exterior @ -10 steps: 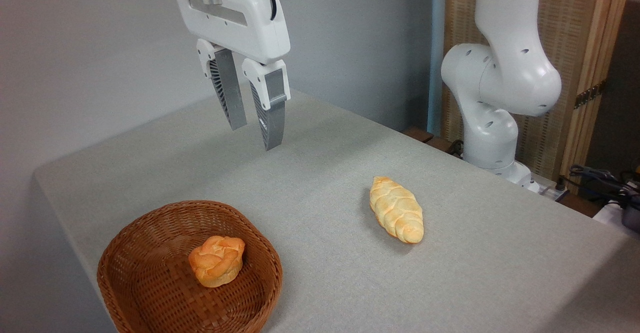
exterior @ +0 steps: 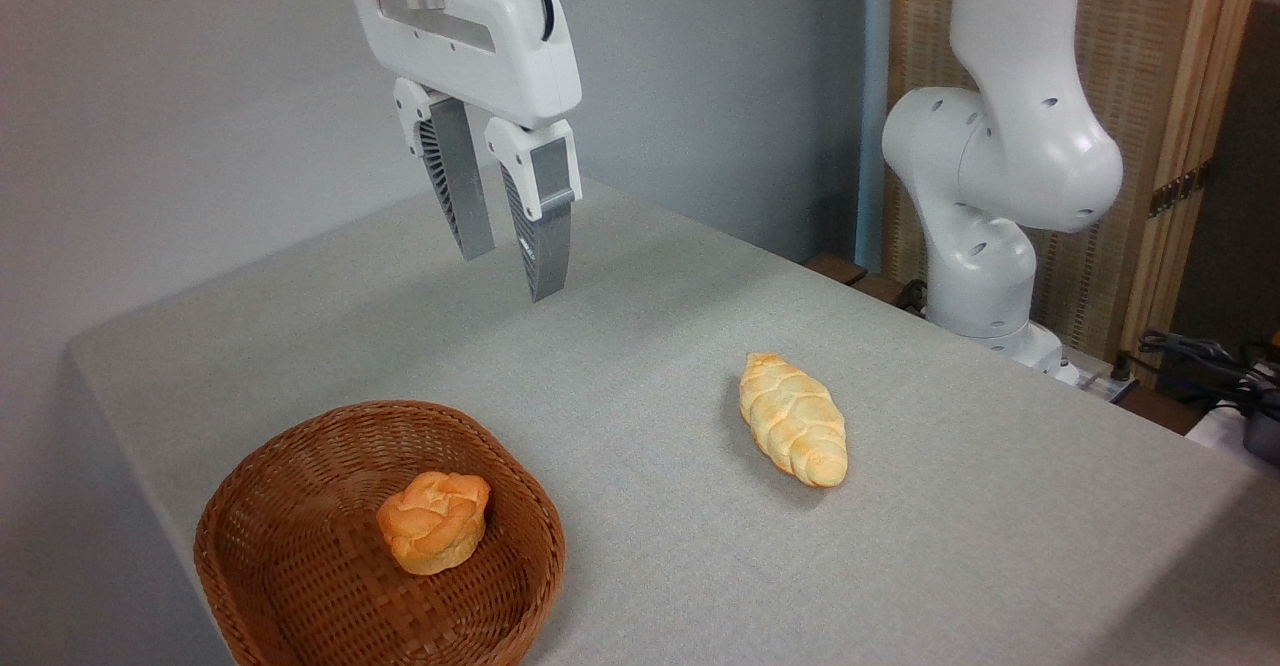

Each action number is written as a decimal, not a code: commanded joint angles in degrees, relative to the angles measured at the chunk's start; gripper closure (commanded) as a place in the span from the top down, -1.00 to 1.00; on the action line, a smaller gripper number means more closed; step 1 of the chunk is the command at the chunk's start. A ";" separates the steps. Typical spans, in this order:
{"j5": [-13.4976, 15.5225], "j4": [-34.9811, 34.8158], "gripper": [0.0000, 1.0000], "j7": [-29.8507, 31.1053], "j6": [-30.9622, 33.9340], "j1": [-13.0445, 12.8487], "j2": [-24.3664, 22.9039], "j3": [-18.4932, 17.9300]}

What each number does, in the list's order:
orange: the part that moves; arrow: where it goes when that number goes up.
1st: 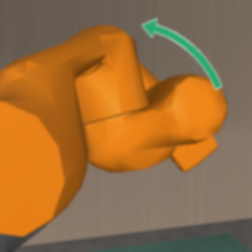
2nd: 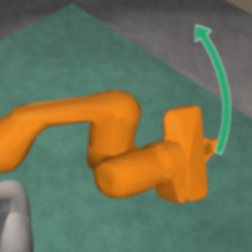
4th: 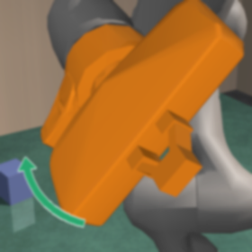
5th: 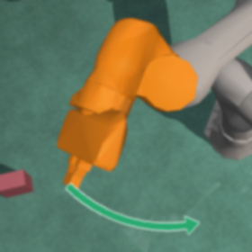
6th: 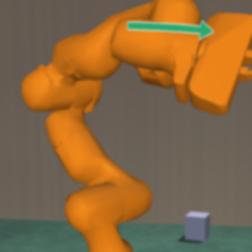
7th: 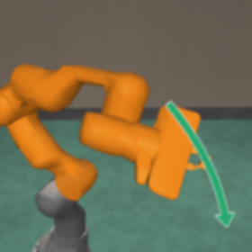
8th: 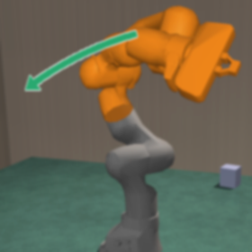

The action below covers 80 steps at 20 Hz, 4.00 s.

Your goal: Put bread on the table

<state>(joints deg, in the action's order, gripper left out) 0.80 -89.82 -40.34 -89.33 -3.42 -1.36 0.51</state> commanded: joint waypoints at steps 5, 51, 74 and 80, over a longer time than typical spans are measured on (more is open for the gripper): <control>0.87 -0.79 1.00 0.17 -2.23 0.08 -0.04 0.19; -2.38 -14.15 -0.15 1.58 -33.01 -0.71 14.20 4.24; 3.16 -25.84 0.81 2.28 -14.55 -8.70 -5.41 3.45; 2.63 -28.92 1.00 2.46 -18.95 -9.76 -2.77 3.98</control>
<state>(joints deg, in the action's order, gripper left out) 4.09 -117.38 -38.02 -106.57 -12.60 -5.05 4.66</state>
